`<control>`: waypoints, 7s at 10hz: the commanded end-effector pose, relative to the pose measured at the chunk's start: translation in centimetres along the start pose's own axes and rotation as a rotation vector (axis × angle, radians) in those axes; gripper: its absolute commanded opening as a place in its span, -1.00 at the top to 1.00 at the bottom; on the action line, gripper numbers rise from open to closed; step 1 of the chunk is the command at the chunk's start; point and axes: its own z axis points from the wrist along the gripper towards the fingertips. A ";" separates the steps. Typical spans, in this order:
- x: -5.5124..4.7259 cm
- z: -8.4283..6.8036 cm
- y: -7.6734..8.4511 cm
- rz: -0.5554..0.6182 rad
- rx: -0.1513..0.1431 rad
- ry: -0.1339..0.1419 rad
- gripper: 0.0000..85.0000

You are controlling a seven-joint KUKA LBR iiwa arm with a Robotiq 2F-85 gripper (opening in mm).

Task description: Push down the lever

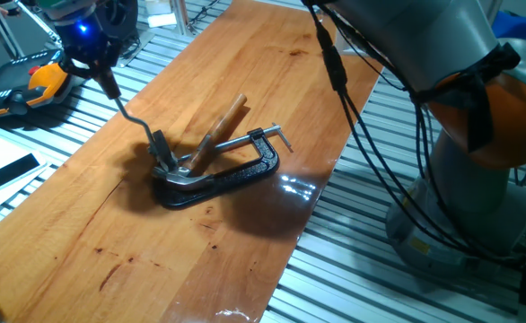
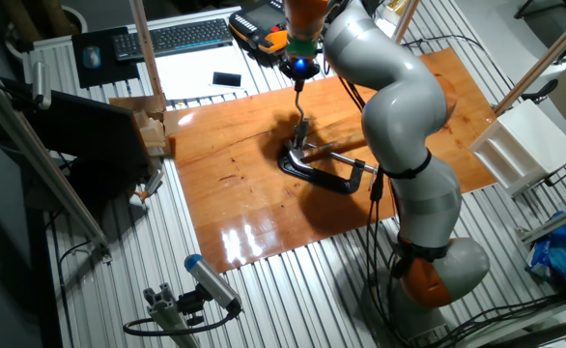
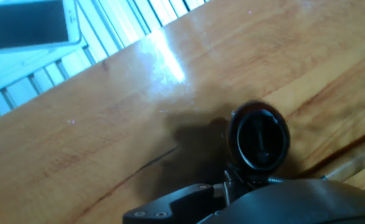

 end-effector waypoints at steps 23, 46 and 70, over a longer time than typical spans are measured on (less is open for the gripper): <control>-5.6 4.5 -1.2 -0.010 -0.026 -0.316 1.00; -6.2 8.0 -1.3 -0.002 -0.026 -0.272 1.00; -8.9 13.4 -0.4 -0.120 -0.045 -0.284 1.00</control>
